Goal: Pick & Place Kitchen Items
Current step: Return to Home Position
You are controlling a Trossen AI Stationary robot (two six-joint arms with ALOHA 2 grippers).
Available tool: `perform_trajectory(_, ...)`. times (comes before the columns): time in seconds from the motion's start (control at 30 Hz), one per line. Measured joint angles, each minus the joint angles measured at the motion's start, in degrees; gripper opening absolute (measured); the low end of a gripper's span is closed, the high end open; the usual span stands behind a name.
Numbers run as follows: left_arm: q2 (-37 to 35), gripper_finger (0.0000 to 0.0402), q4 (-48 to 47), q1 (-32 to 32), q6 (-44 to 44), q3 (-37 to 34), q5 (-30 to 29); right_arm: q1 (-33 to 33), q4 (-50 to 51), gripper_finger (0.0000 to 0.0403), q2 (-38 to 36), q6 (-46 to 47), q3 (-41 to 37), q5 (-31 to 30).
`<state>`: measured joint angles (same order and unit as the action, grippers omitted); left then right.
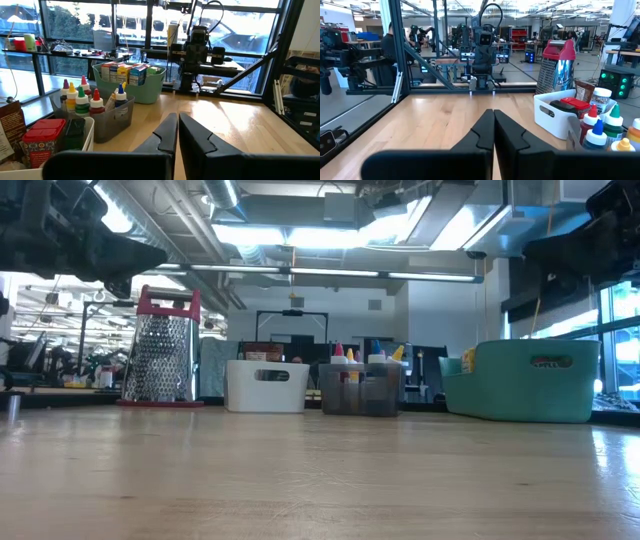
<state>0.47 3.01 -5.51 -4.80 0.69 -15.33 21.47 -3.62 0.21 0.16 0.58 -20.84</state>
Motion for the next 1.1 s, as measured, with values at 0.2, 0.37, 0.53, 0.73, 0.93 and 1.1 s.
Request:
perform_trajectory(0.2, 0.0, 0.001, 0.02, -0.01, 0.0, 0.0, 0.01, 0.0, 0.0, 0.0007, 0.0, 0.0, 0.0, 0.0)
perform_trajectory(0.37, 0.0, 0.0006, 0.01, 0.0, 0.0, 0.0, 0.0, 0.0, 0.0, 0.0007, 0.02, 0.0, 0.0, -0.02)
perform_trajectory(0.53, 0.0, 0.0006, 0.01, 0.0, 0.0, 0.0, 0.0, 0.0, 0.0, 0.0007, 0.02, 0.0, 0.0, -0.13)
perform_trajectory(0.73, 0.0, 0.0009, 0.02, 0.01, 0.0, 0.0, 0.02, 0.0, 0.0, 0.0007, 0.02, 0.0, 0.0, -0.15)
perform_trajectory(0.93, 0.0, 0.0012, 0.02, -0.01, 0.0, 0.0, 0.0, 0.0, 0.0, 0.0007, 0.02, 0.0, 0.0, -0.15)
perform_trajectory(1.1, 0.0, 0.0009, 0.02, -0.01, 0.0, 0.0, 0.0, 0.0, 0.0, 0.0007, 0.02, 0.0, 0.0, -0.15)
